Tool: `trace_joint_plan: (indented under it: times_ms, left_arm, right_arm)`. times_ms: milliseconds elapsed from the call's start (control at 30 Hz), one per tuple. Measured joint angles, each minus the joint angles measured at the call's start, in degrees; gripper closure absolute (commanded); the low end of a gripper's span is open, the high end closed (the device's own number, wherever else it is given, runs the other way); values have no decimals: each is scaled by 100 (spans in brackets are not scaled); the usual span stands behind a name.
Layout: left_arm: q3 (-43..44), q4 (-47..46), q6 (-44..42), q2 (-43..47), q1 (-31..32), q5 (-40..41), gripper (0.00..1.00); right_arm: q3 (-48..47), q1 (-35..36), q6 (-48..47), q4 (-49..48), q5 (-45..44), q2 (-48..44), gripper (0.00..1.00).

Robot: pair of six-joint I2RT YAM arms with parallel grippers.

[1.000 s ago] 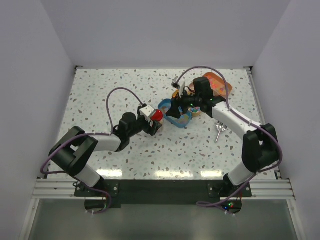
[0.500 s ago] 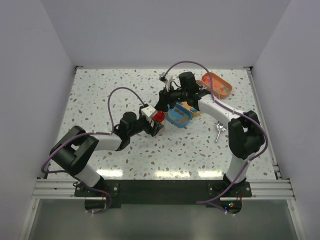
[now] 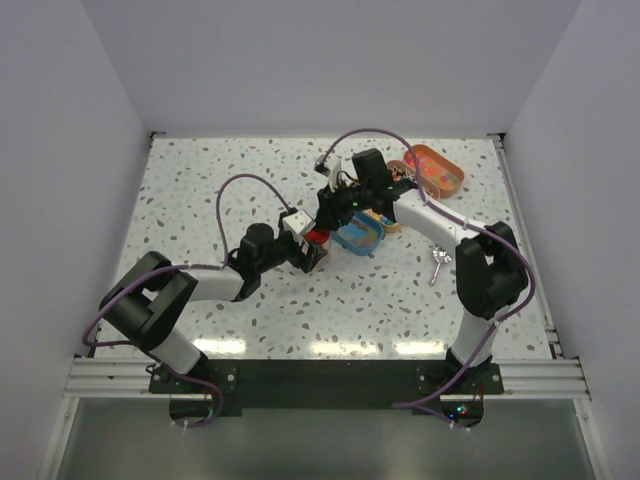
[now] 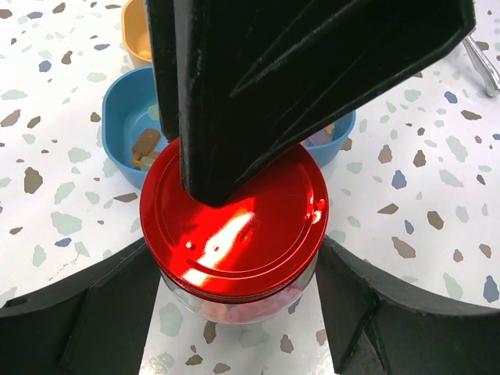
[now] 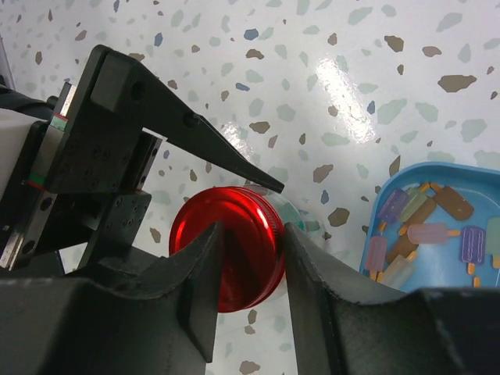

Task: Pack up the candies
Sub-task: Screw the bottle lid onto the packing bottle.

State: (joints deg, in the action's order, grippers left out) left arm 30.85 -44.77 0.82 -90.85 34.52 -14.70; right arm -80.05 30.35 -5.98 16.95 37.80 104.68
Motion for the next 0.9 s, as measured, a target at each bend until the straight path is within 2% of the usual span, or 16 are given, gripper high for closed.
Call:
trace_joint_plan:
  times_ms: [200,367,567,600,667,700,800,900]
  left_arm:
    - [22,46,-61,0,15,26,76]
    - [44,87,-44,0,35,153,78]
    - [103,157,-39,-7,13,535,78]
    - [111,166,-39,-11,11,544,78]
    - [127,177,-42,-15,9,538,78]
    - [131,184,-48,-17,9,529,78]
    - [153,223,-107,-17,0,452,78]
    - [184,271,-219,-22,-7,289,78]
  right_arm:
    - [282,7,-170,-92,-262,-343,92]
    - [761,39,-76,-221,-649,-807,100]
    - [1674,358,387,-278,-662,-1244,100]
    - [1825,411,409,-275,-643,-1255,96]
    - [2046,415,387,-269,-549,-1263,81]
    - [2096,358,341,-267,-503,-1263,64]
    - [2133,13,33,-332,-310,-1325,35]
    - [2024,-476,-492,-431,76,-1353,22]
